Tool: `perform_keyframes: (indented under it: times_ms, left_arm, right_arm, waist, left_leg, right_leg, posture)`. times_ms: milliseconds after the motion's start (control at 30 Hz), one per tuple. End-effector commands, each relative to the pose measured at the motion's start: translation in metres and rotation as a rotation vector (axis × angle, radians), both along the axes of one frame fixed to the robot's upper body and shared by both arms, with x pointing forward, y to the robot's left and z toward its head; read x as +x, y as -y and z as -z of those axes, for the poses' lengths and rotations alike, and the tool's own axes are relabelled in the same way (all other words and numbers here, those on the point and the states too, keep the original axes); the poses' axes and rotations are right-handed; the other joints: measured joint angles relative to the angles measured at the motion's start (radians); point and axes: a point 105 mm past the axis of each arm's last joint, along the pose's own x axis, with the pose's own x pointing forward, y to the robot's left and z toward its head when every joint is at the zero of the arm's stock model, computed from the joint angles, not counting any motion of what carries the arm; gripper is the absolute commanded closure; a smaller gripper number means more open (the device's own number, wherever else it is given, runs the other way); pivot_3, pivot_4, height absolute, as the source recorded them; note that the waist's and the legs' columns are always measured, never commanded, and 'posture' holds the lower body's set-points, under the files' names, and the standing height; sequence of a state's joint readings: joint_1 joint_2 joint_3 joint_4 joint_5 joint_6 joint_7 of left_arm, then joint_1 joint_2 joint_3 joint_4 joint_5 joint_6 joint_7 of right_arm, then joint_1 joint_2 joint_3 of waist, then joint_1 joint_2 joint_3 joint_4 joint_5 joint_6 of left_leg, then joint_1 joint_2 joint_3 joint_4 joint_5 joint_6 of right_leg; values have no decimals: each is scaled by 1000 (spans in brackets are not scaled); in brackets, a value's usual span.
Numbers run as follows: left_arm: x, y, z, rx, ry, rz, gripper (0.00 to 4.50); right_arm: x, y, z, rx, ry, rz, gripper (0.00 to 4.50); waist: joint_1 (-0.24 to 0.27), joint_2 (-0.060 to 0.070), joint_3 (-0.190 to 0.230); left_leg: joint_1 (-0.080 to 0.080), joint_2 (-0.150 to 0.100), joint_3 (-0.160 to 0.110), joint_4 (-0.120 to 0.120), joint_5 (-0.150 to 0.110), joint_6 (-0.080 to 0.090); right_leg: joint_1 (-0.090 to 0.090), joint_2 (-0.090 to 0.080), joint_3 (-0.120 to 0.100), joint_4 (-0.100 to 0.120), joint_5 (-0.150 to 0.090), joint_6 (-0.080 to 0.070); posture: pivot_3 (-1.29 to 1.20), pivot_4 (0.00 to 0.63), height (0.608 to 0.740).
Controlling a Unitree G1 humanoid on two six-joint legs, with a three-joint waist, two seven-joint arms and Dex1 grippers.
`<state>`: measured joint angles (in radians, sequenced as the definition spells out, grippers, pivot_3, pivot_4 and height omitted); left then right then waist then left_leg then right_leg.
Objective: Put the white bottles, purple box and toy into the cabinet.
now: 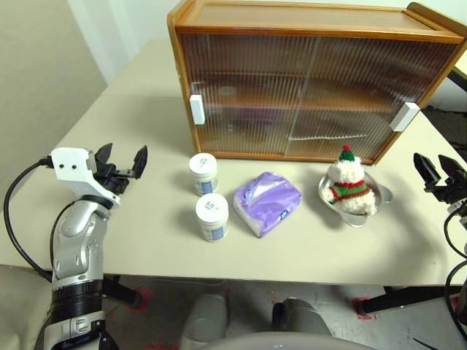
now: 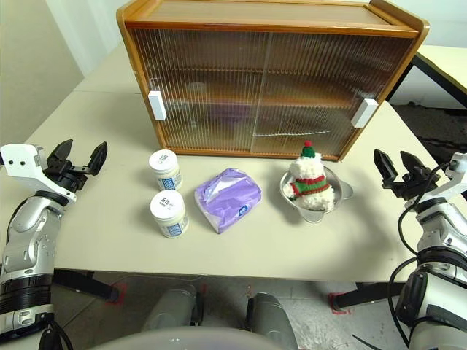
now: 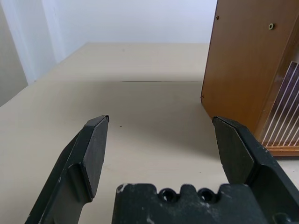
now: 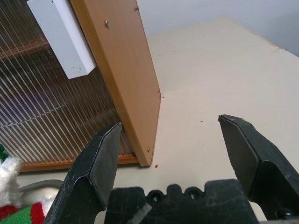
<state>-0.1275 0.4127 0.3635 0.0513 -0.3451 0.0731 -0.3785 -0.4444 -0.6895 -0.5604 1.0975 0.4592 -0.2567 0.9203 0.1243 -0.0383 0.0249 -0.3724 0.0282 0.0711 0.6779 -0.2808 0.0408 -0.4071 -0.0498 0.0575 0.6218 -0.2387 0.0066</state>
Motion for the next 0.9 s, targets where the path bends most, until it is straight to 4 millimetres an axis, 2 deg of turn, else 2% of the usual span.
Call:
perform_keyframes:
  times_ms: [33, 167, 300, 367, 433, 467, 533, 600, 700, 867, 900]
  left_arm:
    - [3, 1, 1, 6, 5, 6, 0]
    - [0, 0, -7, 64, 29, 44, 0]
    - [6, 0, -16, 8, 56, 66, 0]
    - [12, 2, -22, -2, 70, 85, 0]
    - [19, 10, -29, 14, 82, 130, 0]
    - [23, 14, -32, 23, 87, 152, 169]
    - [32, 28, -42, 50, 94, 221, 601]
    - [41, 44, -47, 61, 89, 289, 1284]
    - [53, 60, -51, 76, 73, 350, 2543]
    - [67, 82, -48, 91, 45, 401, 4454]
    - [68, 85, -47, 94, 42, 406, 4454]
  right_arm:
    - [-1, -3, -9, -24, 16, -51, 17]
    - [1, -46, -10, 2, 20, -361, 17]
    - [-11, -68, -9, -8, 22, -502, 17]
    - [-17, -75, -16, -14, 51, -539, 17]
    - [-25, -83, -22, -21, 68, -584, 17]
    - [-29, -89, -25, -27, 70, -612, 4]
    - [-39, -104, -32, -44, 75, -671, 0]
    - [-47, -119, -39, -53, 87, -716, 0]
    - [-54, -138, -46, -52, 104, -749, 0]
    - [-53, -160, -50, -57, 121, -792, 0]
    - [-51, -163, -51, -59, 126, -797, 0]
  waist:
    - [1, 0, 0]
    - [2, 0, 0]
    - [5, -1, 1]
    - [10, 1, 2]
    - [10, 2, 2]
    - [9, 2, 2]
    - [2, 2, 2]
    - [-3, 2, 2]
    - [-23, 2, 2]
    - [-62, 2, 2]
    - [-65, 1, 2]
  left_leg:
    - [0, 0, 0, 0, 0, 0]
    - [0, 0, 0, 0, 0, 1]
    - [0, 1, -1, 0, 0, 0]
    - [-1, 1, -1, 0, -2, -3]
    - [-2, 0, -1, 0, -2, -3]
    - [-2, 0, -1, 0, -2, -3]
    - [-2, 0, -1, 0, -2, -3]
    - [-2, 1, -1, 0, -2, -3]
    - [-2, 0, 0, 0, -2, -3]
    - [0, -1, 1, 1, 1, 1]
    - [0, -1, 1, 2, 1, 1]
  right_leg:
    - [0, 0, 0, 0, 0, 0]
    - [0, 0, 0, 0, 0, 0]
    - [0, 0, -2, 0, 0, 0]
    - [0, -2, -2, 1, 0, 0]
    - [-1, -3, -4, 1, 0, 0]
    - [-1, -3, -4, 1, 0, 0]
    - [-1, -2, -4, 1, 0, 0]
    - [-1, -1, -4, 1, 0, 0]
    - [-1, 3, -4, 2, 0, 1]
    - [0, 6, -2, 3, -1, 3]
    - [0, 6, -1, 3, -1, 3]
  posture:
    - [243, 16, 740]
    - [244, 15, 740]
    - [198, 20, 740]
    - [170, 16, 740]
    - [152, 14, 740]
    - [142, 15, 740]
    - [108, 19, 740]
    - [88, 22, 740]
    - [72, 14, 740]
    - [37, 0, 740]
    - [37, 0, 740]
